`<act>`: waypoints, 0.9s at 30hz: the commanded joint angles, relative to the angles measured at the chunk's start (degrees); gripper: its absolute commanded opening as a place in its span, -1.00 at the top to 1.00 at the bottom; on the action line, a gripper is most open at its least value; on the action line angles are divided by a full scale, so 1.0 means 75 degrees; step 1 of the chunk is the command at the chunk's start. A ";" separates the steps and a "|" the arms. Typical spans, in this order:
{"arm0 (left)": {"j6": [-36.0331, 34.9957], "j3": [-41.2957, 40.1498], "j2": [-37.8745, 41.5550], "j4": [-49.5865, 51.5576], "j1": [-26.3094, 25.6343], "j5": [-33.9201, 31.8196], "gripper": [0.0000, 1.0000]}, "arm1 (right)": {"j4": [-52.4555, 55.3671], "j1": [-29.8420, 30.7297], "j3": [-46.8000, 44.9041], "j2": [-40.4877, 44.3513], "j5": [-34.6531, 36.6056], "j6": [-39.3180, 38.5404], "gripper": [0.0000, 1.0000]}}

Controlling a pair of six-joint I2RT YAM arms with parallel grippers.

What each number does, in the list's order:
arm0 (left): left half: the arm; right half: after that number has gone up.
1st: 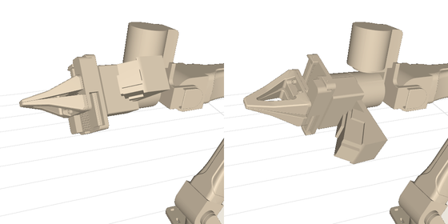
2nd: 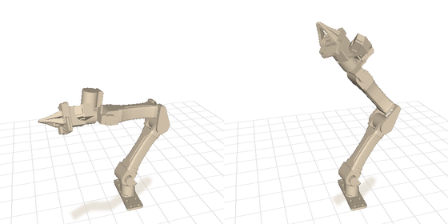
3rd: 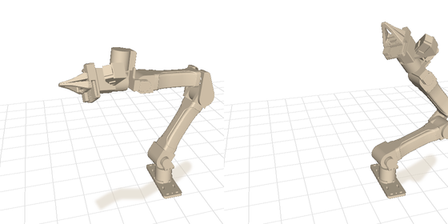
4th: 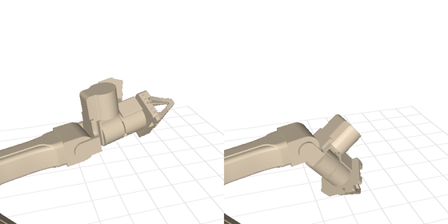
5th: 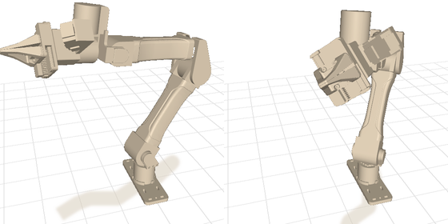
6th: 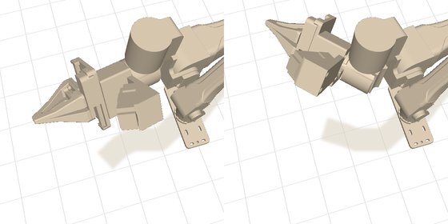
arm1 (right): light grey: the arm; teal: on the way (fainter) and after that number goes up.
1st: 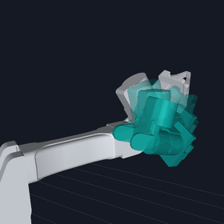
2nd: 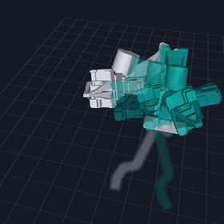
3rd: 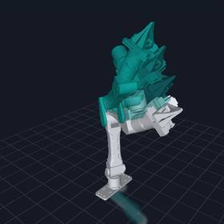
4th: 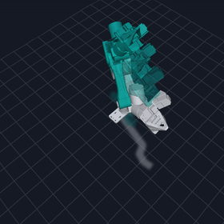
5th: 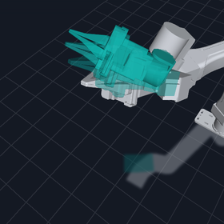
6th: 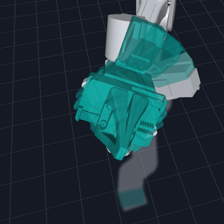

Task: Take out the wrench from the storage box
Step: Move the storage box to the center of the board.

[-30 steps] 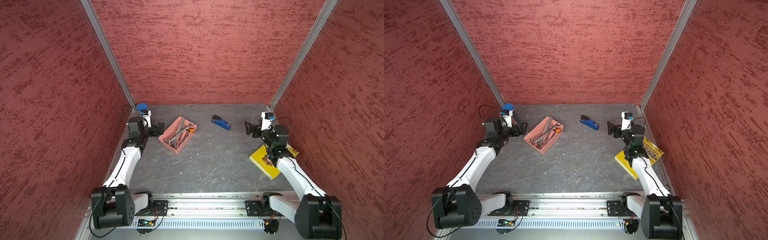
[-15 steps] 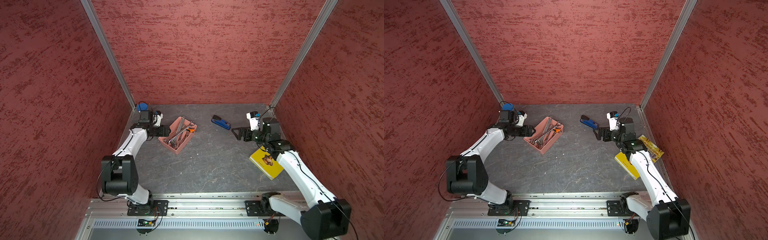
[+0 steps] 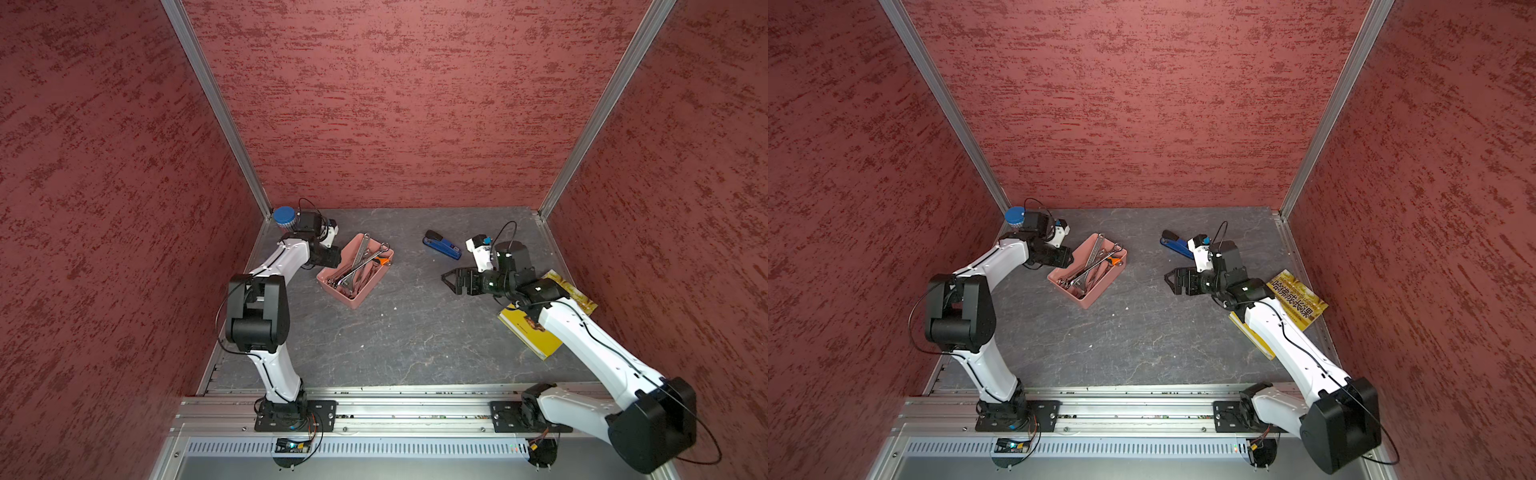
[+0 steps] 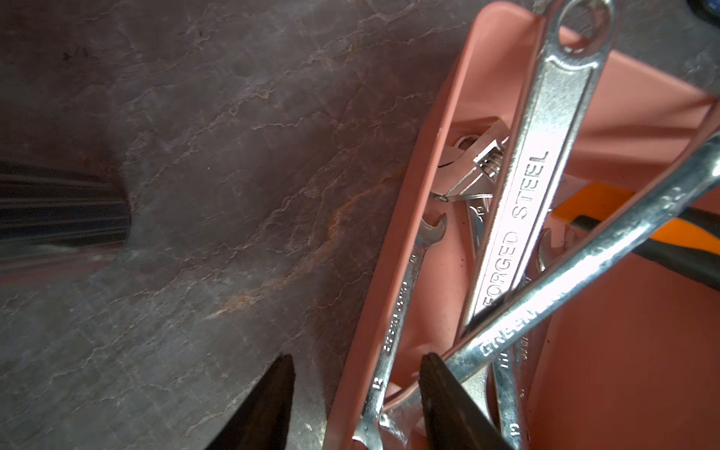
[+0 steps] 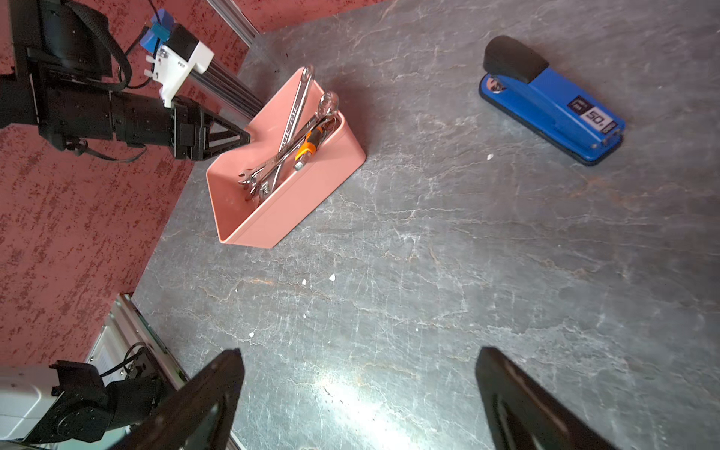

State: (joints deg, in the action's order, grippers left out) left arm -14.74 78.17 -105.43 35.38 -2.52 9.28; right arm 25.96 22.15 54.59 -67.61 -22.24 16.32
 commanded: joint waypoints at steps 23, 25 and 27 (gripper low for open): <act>0.1015 -0.0730 0.0870 0.0027 -0.1123 0.0592 1.00 | 0.0078 0.0281 0.0315 -0.0266 0.0591 0.0016 -0.97; 0.1662 -0.1073 0.1184 -0.0212 -0.1449 0.0605 1.00 | 0.0175 0.0281 0.0370 -0.0283 0.0798 0.0105 -0.97; 0.2156 -0.1433 0.1462 -0.0562 -0.1847 0.0459 1.00 | 0.0348 0.0279 0.0487 -0.0378 0.0955 0.0156 -0.97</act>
State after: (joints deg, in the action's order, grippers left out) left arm -4.75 69.30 -98.91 34.79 -11.00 7.33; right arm 26.87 23.81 55.44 -69.80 -18.22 16.88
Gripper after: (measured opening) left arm 0.072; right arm 0.985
